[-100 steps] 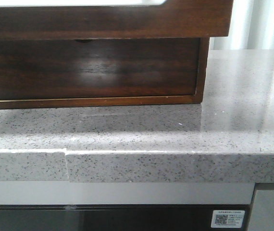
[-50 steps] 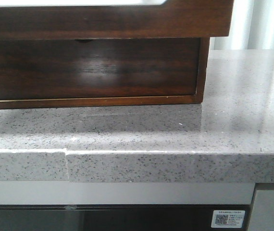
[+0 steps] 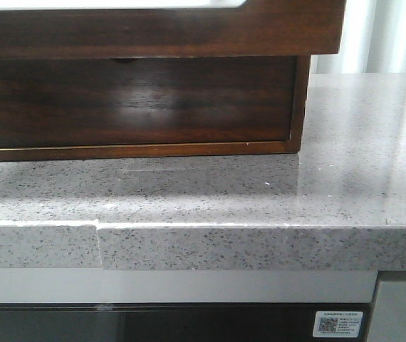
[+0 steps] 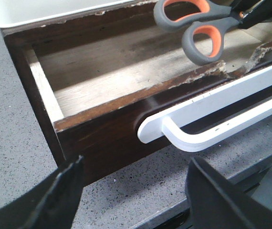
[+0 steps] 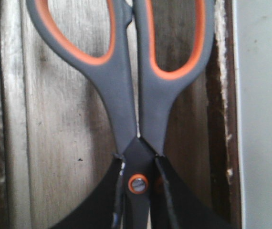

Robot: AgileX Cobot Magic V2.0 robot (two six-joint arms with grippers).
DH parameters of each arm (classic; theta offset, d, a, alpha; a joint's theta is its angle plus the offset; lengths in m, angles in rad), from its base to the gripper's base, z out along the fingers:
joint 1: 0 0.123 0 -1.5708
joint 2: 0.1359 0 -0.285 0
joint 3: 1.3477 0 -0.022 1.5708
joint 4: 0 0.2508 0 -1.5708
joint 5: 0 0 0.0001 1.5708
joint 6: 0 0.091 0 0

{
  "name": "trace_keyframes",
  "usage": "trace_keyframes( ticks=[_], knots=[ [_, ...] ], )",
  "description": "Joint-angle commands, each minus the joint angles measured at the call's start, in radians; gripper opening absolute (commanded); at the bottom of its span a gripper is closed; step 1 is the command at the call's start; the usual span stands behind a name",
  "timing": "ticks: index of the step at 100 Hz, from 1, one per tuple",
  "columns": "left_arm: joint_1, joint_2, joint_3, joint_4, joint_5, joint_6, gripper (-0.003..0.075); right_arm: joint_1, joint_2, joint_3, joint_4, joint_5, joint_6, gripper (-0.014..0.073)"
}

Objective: Put scissors in drawer with both arms
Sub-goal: 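Carry the scissors over the open drawer with the right gripper, then lower scissors into the drawer and open the right gripper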

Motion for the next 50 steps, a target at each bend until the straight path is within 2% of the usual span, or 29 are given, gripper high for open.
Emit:
trace_keyframes(
  ticks=[1, 16, 35, 50],
  knots=[
    [-0.005, 0.003, -0.034, -0.024, -0.069, -0.003, 0.0439, -0.001, -0.037, -0.033, -0.025, -0.043, 0.004, -0.0016],
    [-0.005, 0.003, -0.034, -0.024, -0.069, -0.003, 0.0439, -0.001, -0.037, -0.033, -0.025, -0.037, 0.004, 0.0072],
    [-0.005, 0.003, -0.034, -0.024, -0.069, -0.003, 0.0439, -0.001, -0.039, -0.033, -0.025, -0.037, 0.004, 0.0225],
    [-0.005, 0.003, -0.034, -0.024, -0.069, -0.003, 0.0439, -0.001, -0.066, -0.035, -0.025, -0.015, 0.033, 0.0231]
  ],
)
